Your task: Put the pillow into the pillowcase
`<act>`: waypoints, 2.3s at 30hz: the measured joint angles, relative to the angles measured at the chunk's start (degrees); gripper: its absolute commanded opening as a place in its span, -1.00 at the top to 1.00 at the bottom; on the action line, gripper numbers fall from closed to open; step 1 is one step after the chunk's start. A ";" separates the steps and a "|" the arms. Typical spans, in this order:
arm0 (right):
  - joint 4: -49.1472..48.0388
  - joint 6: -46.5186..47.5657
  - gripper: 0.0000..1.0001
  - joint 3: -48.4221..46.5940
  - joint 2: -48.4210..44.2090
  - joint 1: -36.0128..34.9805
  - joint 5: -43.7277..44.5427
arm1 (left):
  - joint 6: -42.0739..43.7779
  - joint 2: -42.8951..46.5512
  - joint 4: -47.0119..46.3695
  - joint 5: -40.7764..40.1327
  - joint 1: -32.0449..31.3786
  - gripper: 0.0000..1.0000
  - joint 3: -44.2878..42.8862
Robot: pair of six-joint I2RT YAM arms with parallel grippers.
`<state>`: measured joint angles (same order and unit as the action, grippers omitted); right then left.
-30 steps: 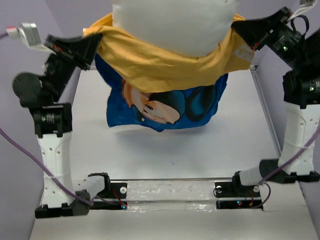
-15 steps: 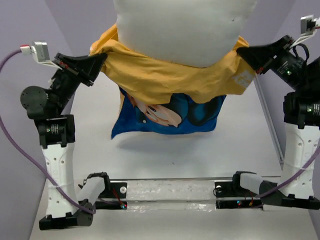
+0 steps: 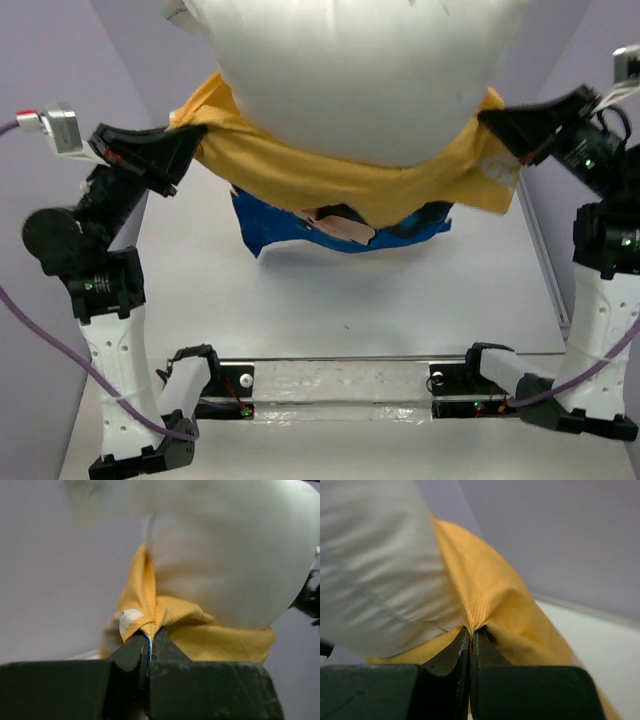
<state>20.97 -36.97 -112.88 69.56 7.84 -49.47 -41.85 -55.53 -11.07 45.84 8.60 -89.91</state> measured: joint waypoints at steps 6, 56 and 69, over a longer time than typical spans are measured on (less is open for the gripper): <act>10.75 -0.02 1.00 -16.39 7.08 1.22 -1.33 | -0.76 -8.76 3.21 0.90 -2.71 1.00 -12.46; 12.00 -0.24 1.00 -15.76 10.95 -8.31 4.87 | -10.05 -5.11 -1.36 2.01 0.85 1.00 -2.40; 6.01 3.08 1.00 -13.99 9.42 -9.66 10.36 | -6.75 -4.59 -4.48 -3.67 2.54 1.00 -3.26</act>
<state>26.98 -33.89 -126.87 78.98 -1.83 -39.11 -48.60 -60.12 -15.55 42.17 11.14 -93.17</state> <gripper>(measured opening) 0.034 0.052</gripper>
